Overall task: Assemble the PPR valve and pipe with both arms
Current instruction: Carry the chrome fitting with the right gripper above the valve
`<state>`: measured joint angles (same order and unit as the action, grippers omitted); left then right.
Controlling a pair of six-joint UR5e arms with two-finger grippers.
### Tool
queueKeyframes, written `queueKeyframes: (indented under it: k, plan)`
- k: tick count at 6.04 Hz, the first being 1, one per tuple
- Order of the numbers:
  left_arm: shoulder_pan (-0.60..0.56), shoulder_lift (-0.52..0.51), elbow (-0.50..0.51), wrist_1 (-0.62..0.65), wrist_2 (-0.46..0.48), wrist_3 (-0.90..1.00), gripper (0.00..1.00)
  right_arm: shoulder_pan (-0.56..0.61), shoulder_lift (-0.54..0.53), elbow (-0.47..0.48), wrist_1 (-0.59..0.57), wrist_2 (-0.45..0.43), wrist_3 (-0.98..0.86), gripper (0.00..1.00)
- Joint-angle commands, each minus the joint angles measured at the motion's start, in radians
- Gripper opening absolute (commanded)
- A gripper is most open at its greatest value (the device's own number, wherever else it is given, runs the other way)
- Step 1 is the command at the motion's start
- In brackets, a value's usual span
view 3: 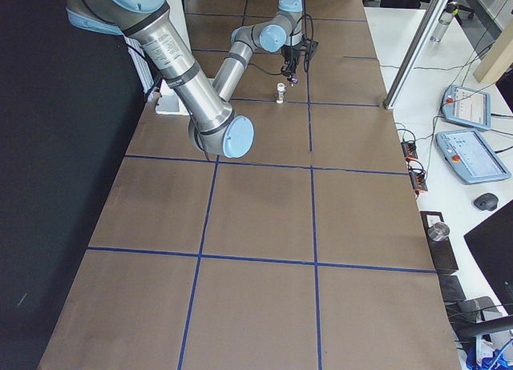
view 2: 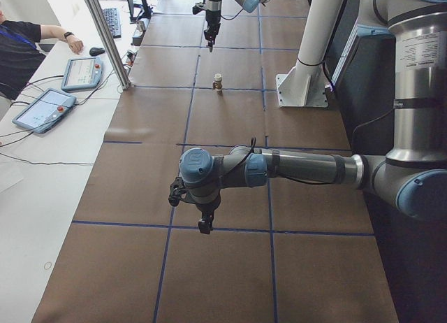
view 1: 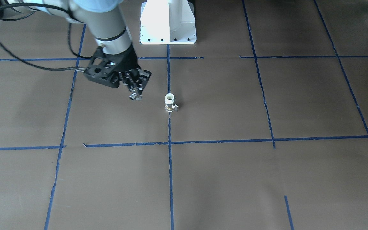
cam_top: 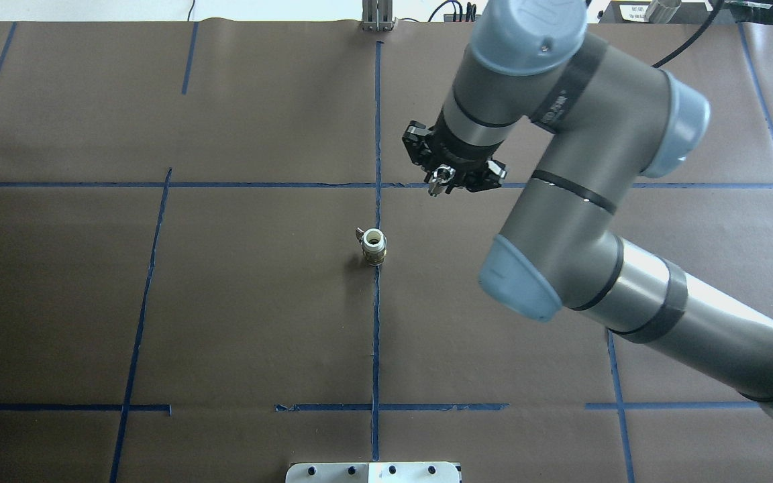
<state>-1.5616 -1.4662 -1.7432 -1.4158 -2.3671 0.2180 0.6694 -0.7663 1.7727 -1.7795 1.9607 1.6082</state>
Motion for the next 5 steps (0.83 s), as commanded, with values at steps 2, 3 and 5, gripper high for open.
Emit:
queueKeyframes:
  k: [2, 3, 5]
  plan:
    - [0.0, -0.003, 0.001, 0.0, -0.001, 0.0, 1.0, -0.111, 0.177, -0.194, -0.075, -0.101, 0.169, 0.0]
    - [0.0, -0.003, -0.001, 0.0, -0.001, 0.0, 1.0, -0.131, 0.171, -0.194, -0.105, -0.108, 0.171, 0.0]
    - [0.0, -0.003, -0.001, 0.0, -0.001, 0.0, 1.0, -0.16, 0.16, -0.196, -0.106, -0.141, 0.171, 0.0]
